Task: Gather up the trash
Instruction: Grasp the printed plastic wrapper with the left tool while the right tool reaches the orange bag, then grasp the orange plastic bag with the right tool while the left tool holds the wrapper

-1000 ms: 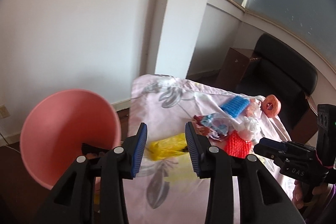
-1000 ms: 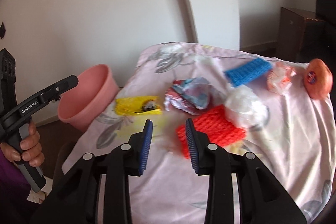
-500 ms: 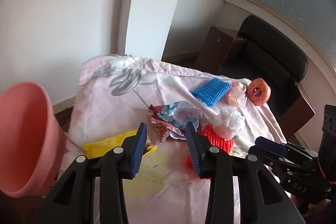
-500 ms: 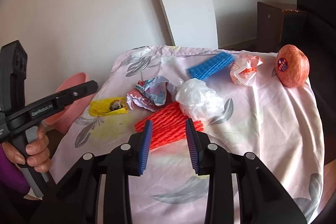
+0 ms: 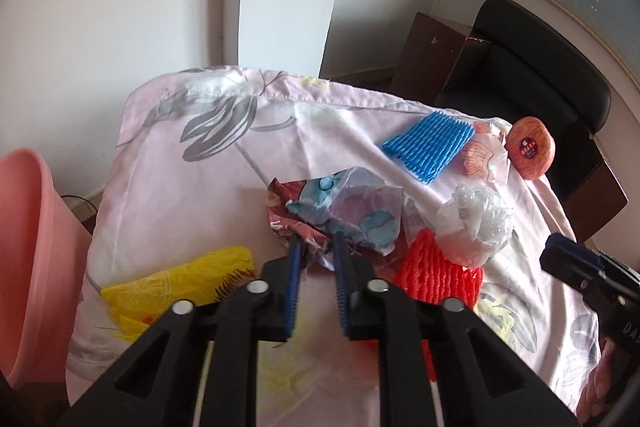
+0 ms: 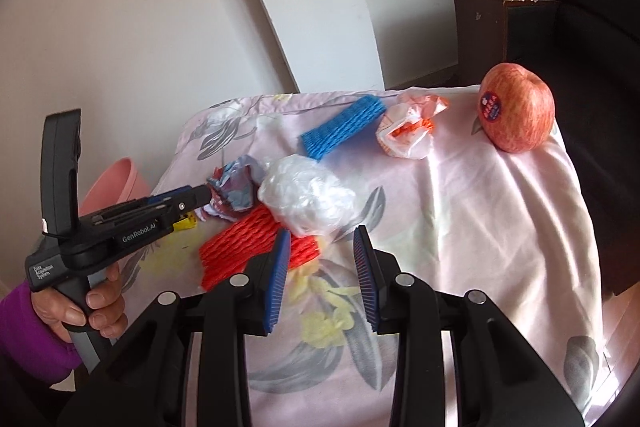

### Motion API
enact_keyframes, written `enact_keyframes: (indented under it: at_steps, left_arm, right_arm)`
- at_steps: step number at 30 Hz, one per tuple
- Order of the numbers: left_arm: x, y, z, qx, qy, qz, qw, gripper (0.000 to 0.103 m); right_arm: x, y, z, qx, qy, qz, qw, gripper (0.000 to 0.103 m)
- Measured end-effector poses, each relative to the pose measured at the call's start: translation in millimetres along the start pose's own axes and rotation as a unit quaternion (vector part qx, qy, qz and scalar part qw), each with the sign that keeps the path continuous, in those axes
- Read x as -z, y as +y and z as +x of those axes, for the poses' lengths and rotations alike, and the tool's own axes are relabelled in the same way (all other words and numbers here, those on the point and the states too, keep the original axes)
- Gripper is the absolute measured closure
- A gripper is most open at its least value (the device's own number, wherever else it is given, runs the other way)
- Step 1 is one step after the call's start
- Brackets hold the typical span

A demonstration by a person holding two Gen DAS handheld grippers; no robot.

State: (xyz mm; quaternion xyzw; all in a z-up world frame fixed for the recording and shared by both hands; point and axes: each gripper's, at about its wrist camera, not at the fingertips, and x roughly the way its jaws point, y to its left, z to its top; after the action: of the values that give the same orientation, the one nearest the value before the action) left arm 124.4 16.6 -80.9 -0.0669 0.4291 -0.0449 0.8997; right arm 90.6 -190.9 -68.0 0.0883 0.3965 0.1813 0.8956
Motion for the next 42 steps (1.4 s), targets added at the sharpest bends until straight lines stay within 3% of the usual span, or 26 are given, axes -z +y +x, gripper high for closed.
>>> enact_keyframes:
  at_steps: [4, 10, 17, 18, 19, 20, 25, 32, 36, 42]
  left_arm:
    - [1, 2, -3, 0.001, -0.004, 0.000, 1.0000, 0.097]
    - [0, 1, -26, 0.008, -0.040, 0.007, 0.9992, 0.097]
    - [-2, 5, -43, 0.025, -0.054, 0.000, 0.9982, 0.097]
    - [-2, 5, -45, 0.028, -0.055, -0.001, 0.9981, 0.097]
    - [-2, 6, -47, 0.029, -0.058, -0.002, 0.9979, 0.097]
    - [-2, 7, -50, 0.031, -0.062, -0.003, 0.9976, 0.097]
    - [-1, 10, -57, 0.039, -0.067, -0.009, 0.9970, 0.097]
    - [3, 15, -61, 0.036, -0.067, -0.017, 0.9970, 0.097]
    - [5, 20, -62, 0.033, -0.066, -0.023, 0.9970, 0.097]
    - [6, 21, -63, 0.033, -0.067, -0.025, 0.9969, 0.097]
  right_arm:
    - [-7, -11, 4, 0.002, -0.006, 0.010, 1.000, 0.070]
    - [-23, -33, 16, 0.004, -0.016, 0.042, 0.999, 0.070]
    - [-46, -55, 35, 0.006, -0.022, 0.100, 0.995, 0.069]
    - [-49, -55, 38, 0.007, -0.023, 0.103, 0.994, 0.064]
    - [-51, -54, 39, 0.008, -0.026, 0.103, 0.994, 0.056]
    - [-53, -53, 41, 0.013, -0.030, 0.102, 0.994, 0.054]
    - [-64, -51, 55, 0.016, -0.029, 0.111, 0.993, 0.054]
    - [-70, -35, 64, 0.037, -0.042, 0.070, 0.996, 0.054]
    - [-73, -30, 47, 0.043, -0.074, 0.051, 0.995, 0.054]
    - [-77, -31, 65, 0.053, -0.045, 0.055, 0.996, 0.054]
